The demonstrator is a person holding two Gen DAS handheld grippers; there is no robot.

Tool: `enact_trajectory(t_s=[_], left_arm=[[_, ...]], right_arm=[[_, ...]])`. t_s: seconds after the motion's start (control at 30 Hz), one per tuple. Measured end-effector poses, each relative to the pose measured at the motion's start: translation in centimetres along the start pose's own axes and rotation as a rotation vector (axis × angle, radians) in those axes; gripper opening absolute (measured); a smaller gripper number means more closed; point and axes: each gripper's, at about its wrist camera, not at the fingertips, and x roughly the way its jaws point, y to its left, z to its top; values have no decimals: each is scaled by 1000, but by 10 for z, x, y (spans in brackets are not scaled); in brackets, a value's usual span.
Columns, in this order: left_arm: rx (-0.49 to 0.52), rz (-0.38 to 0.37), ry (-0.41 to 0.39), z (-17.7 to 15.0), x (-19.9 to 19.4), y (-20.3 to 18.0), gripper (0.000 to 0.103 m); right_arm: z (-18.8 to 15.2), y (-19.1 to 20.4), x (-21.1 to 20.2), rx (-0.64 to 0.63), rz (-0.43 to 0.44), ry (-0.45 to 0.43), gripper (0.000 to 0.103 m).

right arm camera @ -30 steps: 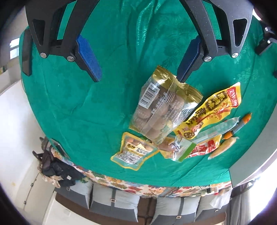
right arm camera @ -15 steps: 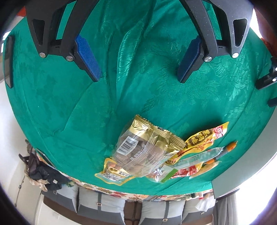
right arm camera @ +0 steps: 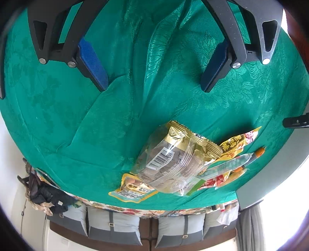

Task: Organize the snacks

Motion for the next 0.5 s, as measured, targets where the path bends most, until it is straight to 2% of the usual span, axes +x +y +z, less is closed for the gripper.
enact_trajectory(t_s=[0.03, 0.17, 0.4, 0.47, 0.5], left_arm=[[20, 9, -3, 8, 4, -3, 61], [47, 10, 20, 36, 26, -12, 38], [136, 66, 8, 60, 46, -36, 35], [155, 75, 2, 60, 47, -39, 18], [155, 73, 2, 59, 47, -39, 17]], right_arm=[[0, 0, 0, 0, 0, 0, 98], [0, 0, 0, 0, 1, 0, 98], [0, 0, 0, 0, 1, 0, 98], [0, 0, 0, 0, 1, 0, 98], [-1, 0, 0, 0, 1, 0, 98]])
